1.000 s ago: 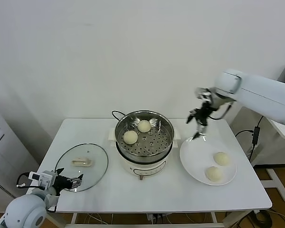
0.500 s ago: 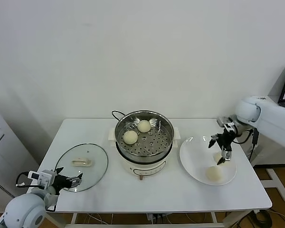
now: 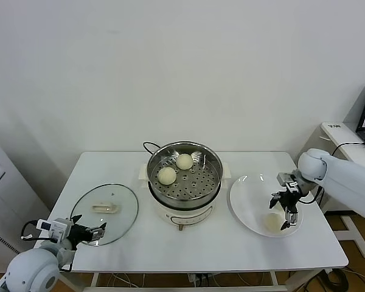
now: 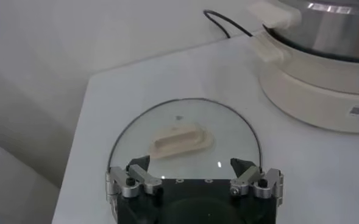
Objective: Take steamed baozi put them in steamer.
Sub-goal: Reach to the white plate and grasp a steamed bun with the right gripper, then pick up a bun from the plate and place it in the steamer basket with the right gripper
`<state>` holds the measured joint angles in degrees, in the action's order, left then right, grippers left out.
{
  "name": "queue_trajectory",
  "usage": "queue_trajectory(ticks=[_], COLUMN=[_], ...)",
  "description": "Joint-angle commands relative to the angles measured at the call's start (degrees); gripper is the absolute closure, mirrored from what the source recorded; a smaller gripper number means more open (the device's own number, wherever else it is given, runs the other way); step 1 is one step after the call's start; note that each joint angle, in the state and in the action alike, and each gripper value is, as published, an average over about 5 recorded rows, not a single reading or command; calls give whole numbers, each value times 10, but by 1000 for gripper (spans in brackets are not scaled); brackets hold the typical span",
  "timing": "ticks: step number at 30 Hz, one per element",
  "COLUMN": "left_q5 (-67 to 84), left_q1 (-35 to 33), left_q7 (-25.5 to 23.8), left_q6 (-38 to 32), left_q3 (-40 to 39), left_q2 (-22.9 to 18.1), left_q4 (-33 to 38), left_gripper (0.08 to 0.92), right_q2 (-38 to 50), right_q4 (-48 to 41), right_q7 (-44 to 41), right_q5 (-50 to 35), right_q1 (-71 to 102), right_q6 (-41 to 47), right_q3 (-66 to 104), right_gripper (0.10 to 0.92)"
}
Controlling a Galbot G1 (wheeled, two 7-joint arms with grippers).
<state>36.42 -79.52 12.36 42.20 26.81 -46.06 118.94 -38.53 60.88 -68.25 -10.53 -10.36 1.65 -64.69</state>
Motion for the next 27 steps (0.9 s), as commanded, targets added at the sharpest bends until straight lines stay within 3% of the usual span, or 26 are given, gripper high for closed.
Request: queue_trajectory(ticks=[1, 5, 17, 27], left_q5=[0, 0, 0, 1], left_q1=[-1, -1, 1, 4], left_q7=[0, 0, 1, 1], left_q6=[4, 4, 6, 7], left_q3=[-1, -1, 0, -1], left_q2=[0, 0, -1, 4], left_q4=[0, 1, 4, 3], left_gripper=[177, 177, 177, 177], right_q2=[-12, -14, -9, -12], right_q4=[-30, -29, -19, 12], right_q7=[13, 8, -11, -40], right_q5=[25, 26, 44, -15], right_q1=[53, 57, 51, -126], right_q6=[-5, -4, -3, -19], right_q3=[49, 51, 59, -16], right_gripper=[204, 247, 528, 584])
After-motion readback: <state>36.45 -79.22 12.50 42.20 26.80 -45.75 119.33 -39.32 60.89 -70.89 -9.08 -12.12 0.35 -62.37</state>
